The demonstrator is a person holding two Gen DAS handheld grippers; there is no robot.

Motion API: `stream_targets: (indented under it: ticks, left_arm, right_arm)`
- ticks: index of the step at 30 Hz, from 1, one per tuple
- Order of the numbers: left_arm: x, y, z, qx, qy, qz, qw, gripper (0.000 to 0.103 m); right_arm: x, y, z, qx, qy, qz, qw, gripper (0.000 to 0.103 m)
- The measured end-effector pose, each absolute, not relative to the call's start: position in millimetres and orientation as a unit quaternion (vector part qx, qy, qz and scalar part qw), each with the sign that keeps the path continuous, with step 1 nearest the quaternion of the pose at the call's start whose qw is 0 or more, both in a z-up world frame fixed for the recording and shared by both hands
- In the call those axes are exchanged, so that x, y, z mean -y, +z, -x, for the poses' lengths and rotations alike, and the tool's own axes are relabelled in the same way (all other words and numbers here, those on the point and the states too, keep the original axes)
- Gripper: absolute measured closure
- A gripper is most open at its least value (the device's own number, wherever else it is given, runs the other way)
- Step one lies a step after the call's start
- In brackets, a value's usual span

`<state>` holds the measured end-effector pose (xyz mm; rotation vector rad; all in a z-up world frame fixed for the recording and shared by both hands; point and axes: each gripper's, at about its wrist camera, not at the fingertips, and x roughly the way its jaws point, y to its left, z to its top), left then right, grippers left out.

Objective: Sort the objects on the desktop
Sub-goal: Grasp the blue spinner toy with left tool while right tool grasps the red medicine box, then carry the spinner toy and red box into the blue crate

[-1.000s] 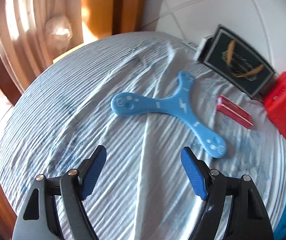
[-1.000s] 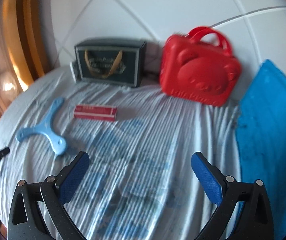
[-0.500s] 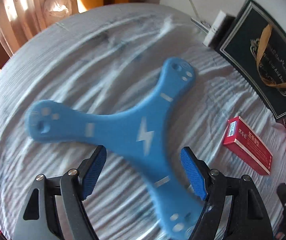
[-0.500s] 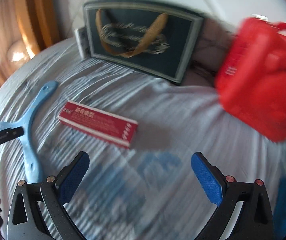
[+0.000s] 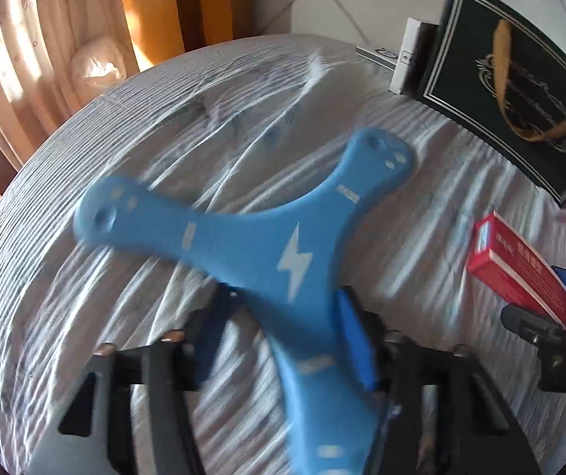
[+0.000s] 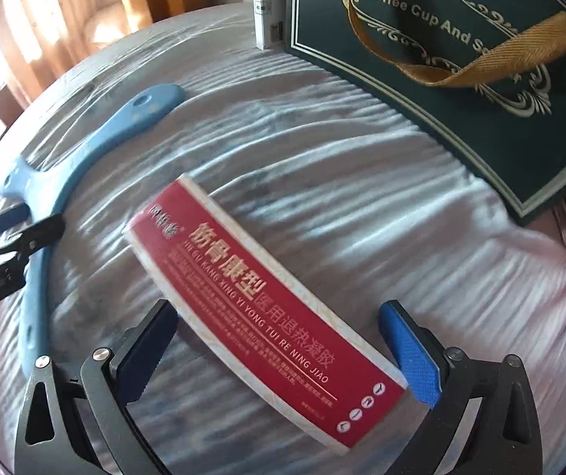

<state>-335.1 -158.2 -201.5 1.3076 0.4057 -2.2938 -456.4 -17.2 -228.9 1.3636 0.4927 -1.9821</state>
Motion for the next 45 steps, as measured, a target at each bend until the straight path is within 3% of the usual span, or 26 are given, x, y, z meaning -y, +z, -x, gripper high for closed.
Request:
stream_targets:
  ticks: [3, 13, 16, 19, 21, 22, 23, 24, 25, 37, 45]
  left_arm:
    - [153.7, -200.0, 314.0, -0.133, -0.84, -0.483, 0.208, 0.061]
    - [145.5, -199.0, 289.4, -0.128, -0.831, -0.516, 0.161, 0.064]
    - [151.4, -200.0, 302.9, -0.136, -0.831, -0.512, 0.172, 0.063]
    - [154.8, -203.5, 320.1, -0.132, -0.836, -0.501, 0.181, 0.06]
    - [154.1, -205.1, 325.9, -0.121, -0.845, -0.49, 0.178, 0.06]
    - [153.8, -205.4, 326.3, -0.12, -0.847, -0.487, 0.177, 0.061]
    - [153.3, -205.5, 325.5, -0.119, -0.847, -0.487, 0.176, 0.062]
    - [152.3, -205.0, 323.1, -0.122, -0.847, -0.487, 0.174, 0.062]
    - [150.3, -203.3, 318.9, -0.123, -0.847, -0.487, 0.173, 0.062]
    - [113.8, -132.7, 264.5, -0.073, -0.881, -0.446, 0.14, 0.063]
    - [90.0, -69.5, 227.5, -0.059, -0.909, -0.395, 0.12, 0.063]
  right_arm:
    - [11.1, -222.6, 422.6, -0.164, -0.744, -0.542, 0.354, 0.017]
    - [-13.7, -216.1, 374.4, -0.128, -0.769, -0.543, 0.312, 0.017]
    - [-9.3, -208.0, 384.2, -0.127, -0.782, -0.529, 0.304, 0.014]
    - [2.3, -209.9, 396.2, -0.132, -0.79, -0.52, 0.296, 0.002]
    - [10.5, -213.3, 399.5, -0.133, -0.792, -0.519, 0.294, 0.001]
    - [14.1, -217.3, 402.0, -0.133, -0.791, -0.521, 0.291, 0.003]
    - [15.4, -220.1, 402.6, -0.133, -0.79, -0.525, 0.287, 0.021]
    - [9.9, -218.6, 401.7, -0.133, -0.789, -0.528, 0.285, 0.056]
    - [10.0, -215.4, 397.7, -0.145, -0.798, -0.517, 0.271, 0.058]
    - [-27.8, -156.3, 333.1, -0.102, -0.817, -0.497, 0.274, 0.058]
    - [-52.0, -88.0, 285.3, -0.09, -0.86, -0.438, 0.248, 0.058]
